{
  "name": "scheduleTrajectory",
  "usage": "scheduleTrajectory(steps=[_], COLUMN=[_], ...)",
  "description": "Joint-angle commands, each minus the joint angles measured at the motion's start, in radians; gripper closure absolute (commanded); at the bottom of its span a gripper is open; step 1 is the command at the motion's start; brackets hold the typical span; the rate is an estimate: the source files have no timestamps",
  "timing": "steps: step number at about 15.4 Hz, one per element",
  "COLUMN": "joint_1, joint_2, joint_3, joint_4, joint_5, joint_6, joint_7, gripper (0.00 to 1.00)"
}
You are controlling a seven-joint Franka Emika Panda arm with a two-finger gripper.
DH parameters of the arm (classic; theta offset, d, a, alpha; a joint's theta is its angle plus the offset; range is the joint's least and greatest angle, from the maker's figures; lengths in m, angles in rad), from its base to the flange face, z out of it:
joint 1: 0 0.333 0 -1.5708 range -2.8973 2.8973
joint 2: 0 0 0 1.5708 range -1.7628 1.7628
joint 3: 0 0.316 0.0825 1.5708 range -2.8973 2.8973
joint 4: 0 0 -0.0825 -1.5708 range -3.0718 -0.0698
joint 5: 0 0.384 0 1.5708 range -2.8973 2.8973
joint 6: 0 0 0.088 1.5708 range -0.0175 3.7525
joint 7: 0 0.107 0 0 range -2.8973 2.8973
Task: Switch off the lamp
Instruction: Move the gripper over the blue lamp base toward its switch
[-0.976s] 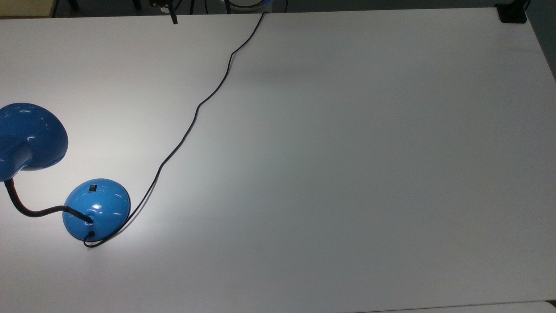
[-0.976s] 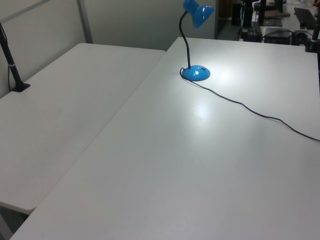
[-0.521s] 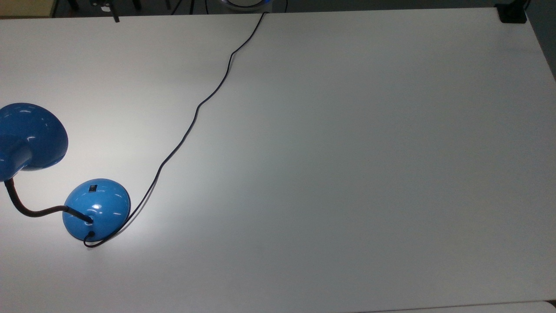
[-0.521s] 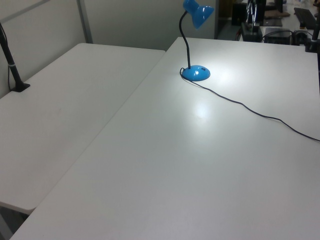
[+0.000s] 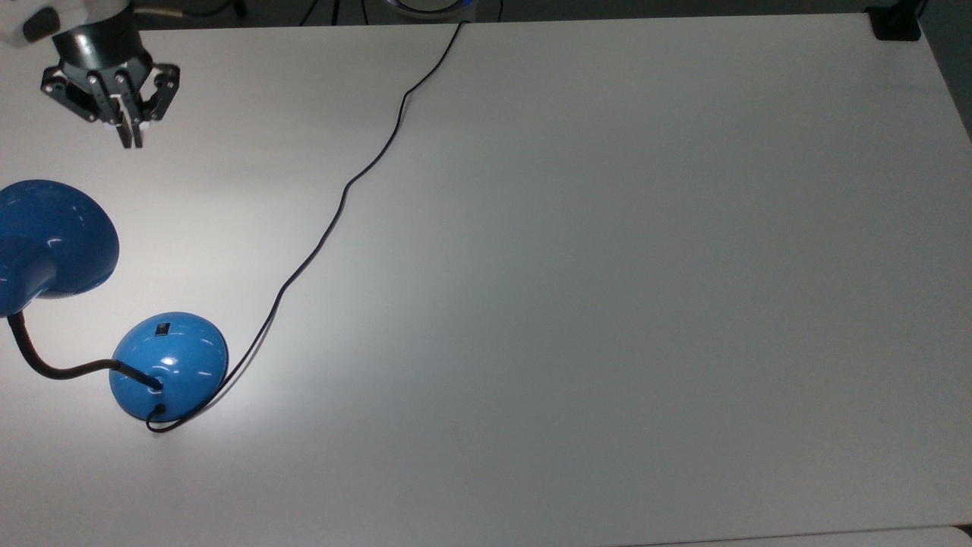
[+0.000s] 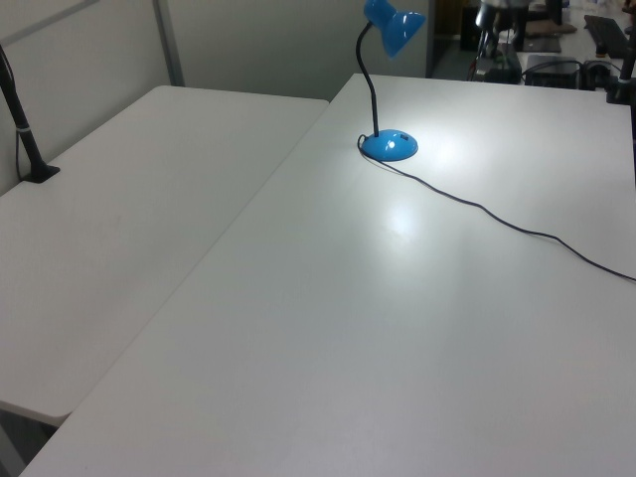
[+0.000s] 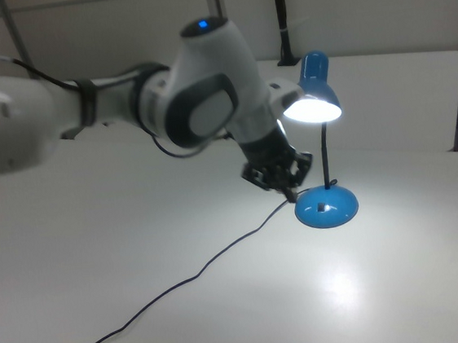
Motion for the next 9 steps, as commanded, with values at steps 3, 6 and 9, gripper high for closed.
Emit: scheduleTrajectory(steps=[3, 6, 9], joint_1=[0.007, 0.008, 0.019], joint_2=[0.201, 0.273, 0.315], joint_3=[-0.03, -0.027, -0.018], joint_4=[0.005, 0.013, 0.043], joint_5=[0.026, 0.032, 0.081], joint_6=[0.41, 0.514, 0.548], joint_7=[0.061, 0.14, 0.182], gripper=[1.0, 1.0, 1.0])
